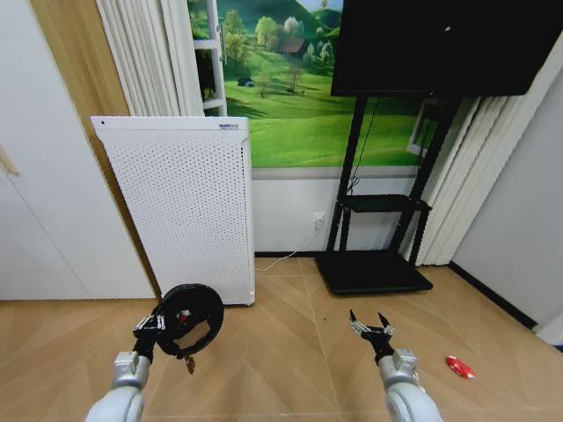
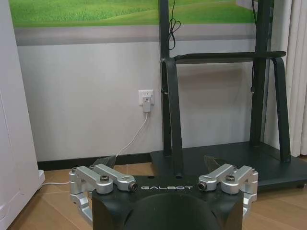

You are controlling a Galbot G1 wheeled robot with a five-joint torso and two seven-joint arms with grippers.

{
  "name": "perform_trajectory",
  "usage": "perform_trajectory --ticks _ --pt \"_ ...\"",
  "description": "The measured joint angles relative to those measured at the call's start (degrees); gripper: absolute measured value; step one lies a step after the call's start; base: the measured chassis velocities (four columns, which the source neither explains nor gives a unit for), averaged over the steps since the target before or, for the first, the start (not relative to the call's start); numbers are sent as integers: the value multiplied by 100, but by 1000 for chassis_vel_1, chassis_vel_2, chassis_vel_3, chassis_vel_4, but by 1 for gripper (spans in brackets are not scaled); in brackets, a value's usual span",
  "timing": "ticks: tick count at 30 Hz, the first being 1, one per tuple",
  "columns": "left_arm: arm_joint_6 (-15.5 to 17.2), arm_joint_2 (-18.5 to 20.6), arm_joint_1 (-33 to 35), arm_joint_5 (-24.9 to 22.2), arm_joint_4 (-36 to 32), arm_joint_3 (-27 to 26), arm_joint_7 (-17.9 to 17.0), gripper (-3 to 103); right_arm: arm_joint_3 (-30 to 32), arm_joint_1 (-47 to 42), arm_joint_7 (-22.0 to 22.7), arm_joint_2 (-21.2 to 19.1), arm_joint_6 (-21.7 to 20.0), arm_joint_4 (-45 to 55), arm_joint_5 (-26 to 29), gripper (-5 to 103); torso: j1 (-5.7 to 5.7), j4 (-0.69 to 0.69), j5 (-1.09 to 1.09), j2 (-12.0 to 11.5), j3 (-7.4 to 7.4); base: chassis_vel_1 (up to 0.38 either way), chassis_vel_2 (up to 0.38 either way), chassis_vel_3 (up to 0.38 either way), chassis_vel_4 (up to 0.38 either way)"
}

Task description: Pick up the trash bin and place the garbage on the floor into it.

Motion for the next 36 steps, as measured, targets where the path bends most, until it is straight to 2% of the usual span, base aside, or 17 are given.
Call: perform_trajectory --ticks 12,17,18,23,24,28,29,32,33,36 --pt "-20 -63 -83 31 70 151 13 4 -123 168 -5 -140 -27 -200 92 100 0 0 1 0 1 -114 -117 110 115" --pt "-19 -37 -155 25 139 171 16 4 -219 293 -3 -185 -43 -314 132 100 1 -2 4 -1 2 -235 -218 241 258" --pt "-17 -31 -171 16 159 176 19 4 -247 321 -1 -191 -47 -346 140 100 0 -3 -5 -1 0 -288 -276 276 250" --pt "-8 -25 -209 8 222 182 12 4 -335 407 5 -199 -71 -439 181 100 1 3 1 -1 1 -297 -288 279 292" --pt "-3 -28 -222 6 247 194 19 4 -368 434 8 -202 -74 -483 185 100 0 -3 -2 -1 1 -352 -333 327 342" --pt "2 -32 -242 6 270 208 22 4 -459 496 58 -198 48 -566 237 100 0 -1 2 0 0 -358 -345 350 351" --pt "7 -39 -254 5 285 226 29 4 -503 529 74 -190 114 -584 274 100 1 -5 -1 -1 2 -339 -329 323 356" --pt "7 -45 -262 8 288 234 29 4 -535 559 78 -197 138 -588 272 100 0 -1 2 0 0 -305 -305 301 278" --pt "10 -55 -262 15 292 247 30 4 -586 563 90 -233 116 -592 272 100 1 -4 2 -1 1 -198 -133 170 153" --pt "13 -64 -257 21 293 258 31 4 -643 566 114 -296 16 -589 269 100 1 -1 -1 0 1 -123 -133 113 63"
